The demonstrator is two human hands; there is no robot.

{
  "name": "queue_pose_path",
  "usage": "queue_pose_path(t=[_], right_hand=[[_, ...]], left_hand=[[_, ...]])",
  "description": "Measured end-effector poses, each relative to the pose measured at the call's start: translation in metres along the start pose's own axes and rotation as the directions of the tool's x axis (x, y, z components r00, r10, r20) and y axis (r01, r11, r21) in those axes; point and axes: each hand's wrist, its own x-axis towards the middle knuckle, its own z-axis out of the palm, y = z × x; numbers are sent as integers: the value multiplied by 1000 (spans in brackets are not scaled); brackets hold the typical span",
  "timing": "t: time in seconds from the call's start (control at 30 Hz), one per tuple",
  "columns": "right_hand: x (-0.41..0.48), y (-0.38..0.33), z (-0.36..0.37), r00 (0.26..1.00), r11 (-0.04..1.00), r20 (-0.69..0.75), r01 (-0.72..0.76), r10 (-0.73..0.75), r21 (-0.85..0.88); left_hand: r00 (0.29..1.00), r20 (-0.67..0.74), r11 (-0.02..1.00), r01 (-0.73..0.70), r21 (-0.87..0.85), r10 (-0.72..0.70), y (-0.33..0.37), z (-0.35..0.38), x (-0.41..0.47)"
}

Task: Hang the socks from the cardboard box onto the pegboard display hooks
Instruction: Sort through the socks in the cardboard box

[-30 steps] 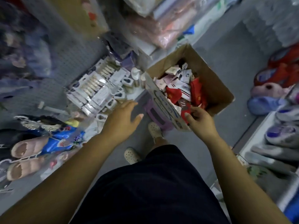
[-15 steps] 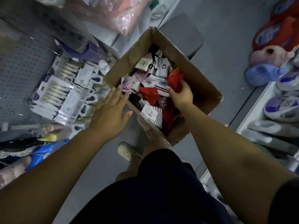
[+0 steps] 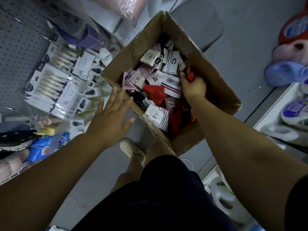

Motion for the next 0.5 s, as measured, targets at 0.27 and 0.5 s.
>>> queue_pose_path(t=[0.27,0.5], right_hand=[[-68,-5,-61,992,940,23,109,-123,322],[-165,-34,-105,961,811,235,-19,-146,584]], left_hand=[[998,12,994,56,-98,-55,17,-20,-8],[985,-83,694,45,-719,-150,67,-69,-39]])
